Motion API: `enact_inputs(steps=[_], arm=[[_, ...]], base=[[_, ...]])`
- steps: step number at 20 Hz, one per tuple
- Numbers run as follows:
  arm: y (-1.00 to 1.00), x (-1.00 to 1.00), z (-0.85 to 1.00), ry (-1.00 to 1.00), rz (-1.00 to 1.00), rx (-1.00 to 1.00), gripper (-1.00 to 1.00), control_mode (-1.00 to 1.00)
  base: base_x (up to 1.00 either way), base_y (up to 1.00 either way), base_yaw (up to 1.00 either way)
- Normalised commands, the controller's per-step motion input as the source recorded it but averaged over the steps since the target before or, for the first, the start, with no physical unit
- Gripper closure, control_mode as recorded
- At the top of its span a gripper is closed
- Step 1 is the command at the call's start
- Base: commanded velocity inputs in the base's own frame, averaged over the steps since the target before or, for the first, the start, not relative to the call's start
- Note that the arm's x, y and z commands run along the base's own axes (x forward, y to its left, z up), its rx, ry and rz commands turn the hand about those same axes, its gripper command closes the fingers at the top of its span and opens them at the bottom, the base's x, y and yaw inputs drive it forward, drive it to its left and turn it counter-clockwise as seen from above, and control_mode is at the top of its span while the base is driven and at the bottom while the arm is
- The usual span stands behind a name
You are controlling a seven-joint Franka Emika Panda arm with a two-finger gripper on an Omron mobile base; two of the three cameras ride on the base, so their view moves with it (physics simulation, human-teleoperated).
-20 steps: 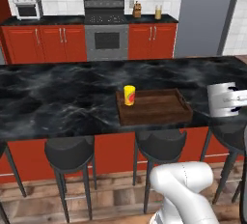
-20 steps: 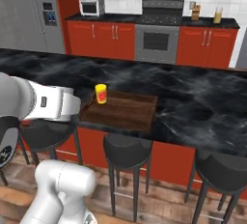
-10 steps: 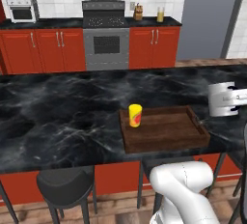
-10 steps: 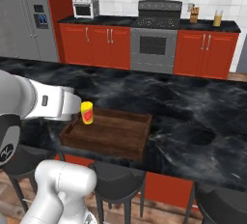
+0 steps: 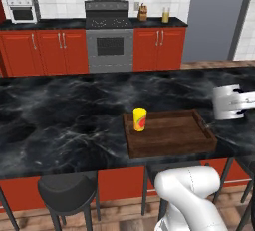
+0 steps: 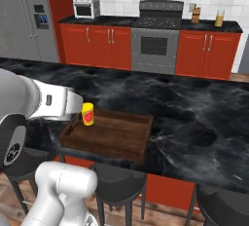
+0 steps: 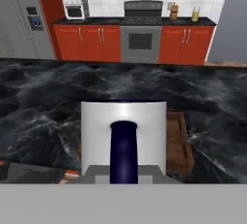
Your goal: There is a tray on the dining counter. Grab the cup, mug, and pitcher and place them on the tray. The pitcher may be placed next to the tray if it cannot fit the tray.
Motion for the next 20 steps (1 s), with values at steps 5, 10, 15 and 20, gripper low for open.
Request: enact_inputs(steps=[5,10,15,20], arm=[[0.01,0.23,-0.11,0.00,0.39,0.07,1.00,-1.00],[0.17,0.28,-0.35,0.00,0.49,0.09,1.00,-1.00],[0.21,0.32,-0.45,0.00,0.45,0.11,1.00,-1.00],[0.06,0.46,-0.39,0.00,0.32,0.12,1.00,-1.00]], base=[[0.00,0.00,0.00],[0.00,0.00,0.00],[0.00,0.00,0.00],[0.00,0.00,0.00]])
